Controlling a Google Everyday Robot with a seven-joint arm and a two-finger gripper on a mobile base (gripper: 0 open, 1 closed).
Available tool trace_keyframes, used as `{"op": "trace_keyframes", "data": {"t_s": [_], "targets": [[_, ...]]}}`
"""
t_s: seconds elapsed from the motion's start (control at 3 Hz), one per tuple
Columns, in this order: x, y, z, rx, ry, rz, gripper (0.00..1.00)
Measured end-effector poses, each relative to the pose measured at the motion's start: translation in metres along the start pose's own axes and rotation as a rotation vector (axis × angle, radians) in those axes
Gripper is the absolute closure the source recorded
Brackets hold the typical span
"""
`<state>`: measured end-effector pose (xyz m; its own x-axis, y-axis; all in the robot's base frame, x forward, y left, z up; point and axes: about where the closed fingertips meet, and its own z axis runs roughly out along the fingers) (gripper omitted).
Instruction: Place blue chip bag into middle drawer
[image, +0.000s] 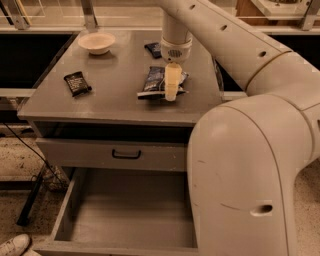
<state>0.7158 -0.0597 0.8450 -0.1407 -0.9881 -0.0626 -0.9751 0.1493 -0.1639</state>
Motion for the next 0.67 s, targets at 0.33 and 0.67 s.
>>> {"op": "trace_keyframes", "data": {"t_s": [0.33, 0.67], "targets": [[0.0000, 0.0000, 0.0000, 0.000, 0.000, 0.000, 0.18], [0.0000, 0.0000, 0.0000, 0.000, 0.000, 0.000, 0.41]]}}
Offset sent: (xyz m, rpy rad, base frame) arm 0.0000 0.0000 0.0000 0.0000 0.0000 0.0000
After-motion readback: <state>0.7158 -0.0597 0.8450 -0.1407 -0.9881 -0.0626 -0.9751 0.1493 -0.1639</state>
